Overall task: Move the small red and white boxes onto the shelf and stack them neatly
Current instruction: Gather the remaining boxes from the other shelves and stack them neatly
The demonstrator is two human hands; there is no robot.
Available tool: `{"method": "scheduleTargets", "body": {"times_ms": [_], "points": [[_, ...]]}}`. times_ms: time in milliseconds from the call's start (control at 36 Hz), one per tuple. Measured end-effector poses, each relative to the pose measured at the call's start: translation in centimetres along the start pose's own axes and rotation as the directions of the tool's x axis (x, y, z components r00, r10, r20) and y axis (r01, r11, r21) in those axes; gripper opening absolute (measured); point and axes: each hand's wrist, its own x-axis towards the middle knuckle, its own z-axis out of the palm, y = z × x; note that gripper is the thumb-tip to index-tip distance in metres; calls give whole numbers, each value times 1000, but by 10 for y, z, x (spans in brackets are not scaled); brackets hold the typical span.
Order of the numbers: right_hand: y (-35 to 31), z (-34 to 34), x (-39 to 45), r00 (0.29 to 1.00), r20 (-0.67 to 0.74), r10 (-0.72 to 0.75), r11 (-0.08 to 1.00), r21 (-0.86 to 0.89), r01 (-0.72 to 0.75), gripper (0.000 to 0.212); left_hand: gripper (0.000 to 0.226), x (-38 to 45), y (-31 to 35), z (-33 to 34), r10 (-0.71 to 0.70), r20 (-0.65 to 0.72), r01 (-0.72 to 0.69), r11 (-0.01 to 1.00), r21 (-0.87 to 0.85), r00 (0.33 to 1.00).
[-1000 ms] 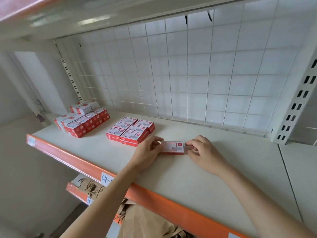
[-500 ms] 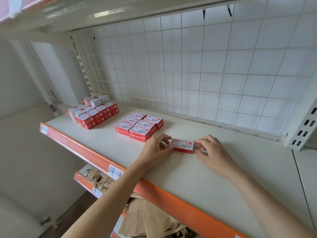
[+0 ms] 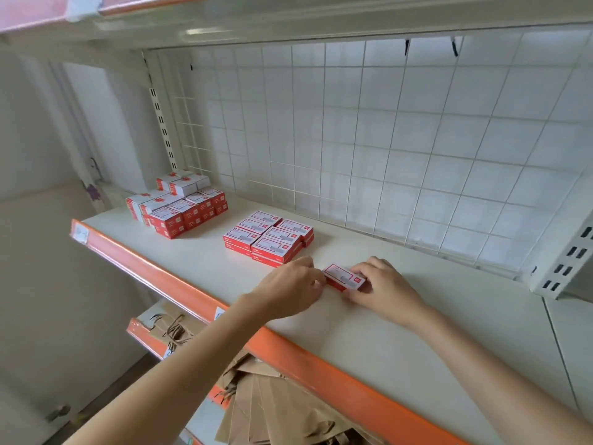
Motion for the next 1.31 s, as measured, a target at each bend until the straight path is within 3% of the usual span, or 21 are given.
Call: {"method": "scheduleTargets", "body": {"times_ms": [83, 167, 306, 500, 694, 833, 972, 1111, 1306], "points": [[-19, 5, 9, 997, -20, -68, 998, -9, 68, 29, 19, -11, -18, -22, 92, 112, -91, 996, -19, 989], [-45, 15, 20, 993, -37, -109, 994, -12, 108, 29, 16, -27, -45, -40, 103, 140, -103, 995, -8, 985], [-90, 38, 45, 985, -4, -173, 984, -37, 173, 48, 15, -47, -91, -63, 47, 98, -50, 999, 23, 994], [-139, 75, 77, 977, -42, -210, 937, -296, 188, 57, 14, -65, -147, -72, -1, 60, -3, 998, 63, 998], [-158, 101, 97, 955, -172, -243, 829, -547, 113, 27, 15, -67, -180, -82, 56, 73, -60, 996, 59, 996], [-164, 107, 95, 962, -194, -192, 845, -532, 62, 27, 17, -60, -188, -80, 143, 98, -149, 987, 58, 985], [-161, 91, 76, 982, -165, -94, 911, -411, 19, 23, 15, -47, -180, -76, 263, 136, -268, 963, 22, 955], [-147, 66, 42, 999, -44, 30, 921, -388, -45, 34, 14, -33, -144, -60, 398, 136, -402, 916, 6, 907], [-129, 33, -23, 976, -90, 200, 883, -414, -219, 34, 18, -18, -78, -40, 548, 116, -553, 833, 14, 828]]}}
